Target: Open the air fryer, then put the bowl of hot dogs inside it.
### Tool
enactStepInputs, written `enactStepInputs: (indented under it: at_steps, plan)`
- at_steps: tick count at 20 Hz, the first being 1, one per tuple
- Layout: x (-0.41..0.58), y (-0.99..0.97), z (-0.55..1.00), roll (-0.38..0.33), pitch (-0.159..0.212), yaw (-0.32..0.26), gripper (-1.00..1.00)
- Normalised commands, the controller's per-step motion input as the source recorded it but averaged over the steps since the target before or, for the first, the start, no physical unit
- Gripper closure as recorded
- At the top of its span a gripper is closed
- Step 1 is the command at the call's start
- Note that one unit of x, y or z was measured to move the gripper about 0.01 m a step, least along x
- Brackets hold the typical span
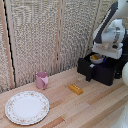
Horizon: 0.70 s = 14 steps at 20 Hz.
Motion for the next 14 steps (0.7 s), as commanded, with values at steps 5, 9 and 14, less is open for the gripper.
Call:
enactStepInputs:
  at_steps: [5,9,14]
  plan:
    - [0.01,-0.06,-0.25,-0.042,0.01,-0.116,1.0]
    - [0.026,-0.01,-0.11,-0.084,-0.032,-0.042,-1.0]
    - [-0.03,0.01,0.19,-0.012,-0.021,-0.044,-1.0]
